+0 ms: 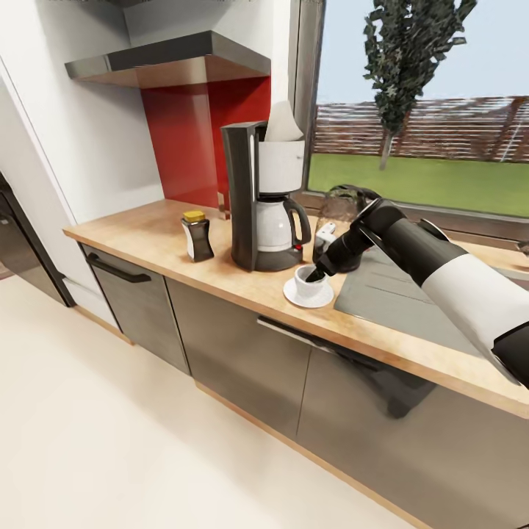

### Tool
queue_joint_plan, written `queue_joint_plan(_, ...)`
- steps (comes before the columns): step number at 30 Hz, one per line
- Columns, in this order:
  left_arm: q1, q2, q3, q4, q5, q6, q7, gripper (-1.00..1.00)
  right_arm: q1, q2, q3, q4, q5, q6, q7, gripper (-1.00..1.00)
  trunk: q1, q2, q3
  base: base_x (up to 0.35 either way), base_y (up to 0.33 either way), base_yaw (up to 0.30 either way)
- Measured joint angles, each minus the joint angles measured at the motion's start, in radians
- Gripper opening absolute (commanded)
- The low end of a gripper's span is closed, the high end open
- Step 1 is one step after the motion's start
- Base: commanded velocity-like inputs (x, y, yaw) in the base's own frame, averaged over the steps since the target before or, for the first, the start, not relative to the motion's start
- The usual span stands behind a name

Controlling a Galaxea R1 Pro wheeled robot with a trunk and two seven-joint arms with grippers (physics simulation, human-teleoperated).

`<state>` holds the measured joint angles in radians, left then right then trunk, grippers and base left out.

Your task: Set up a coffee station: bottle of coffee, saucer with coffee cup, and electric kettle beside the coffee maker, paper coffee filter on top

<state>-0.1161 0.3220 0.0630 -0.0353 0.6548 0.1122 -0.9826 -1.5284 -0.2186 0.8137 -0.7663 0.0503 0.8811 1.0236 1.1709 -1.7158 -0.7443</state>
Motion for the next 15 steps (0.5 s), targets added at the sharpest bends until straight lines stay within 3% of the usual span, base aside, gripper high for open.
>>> queue_joint_plan(15,0.0,0.0,0.0,0.0,0.0,0.0,0.0,1.0,0.0,0.0,-0.026,-0.026,-0.002,0.0,0.002,1.0,-0.058,0.105,0.047,0.0,0.0,0.0)
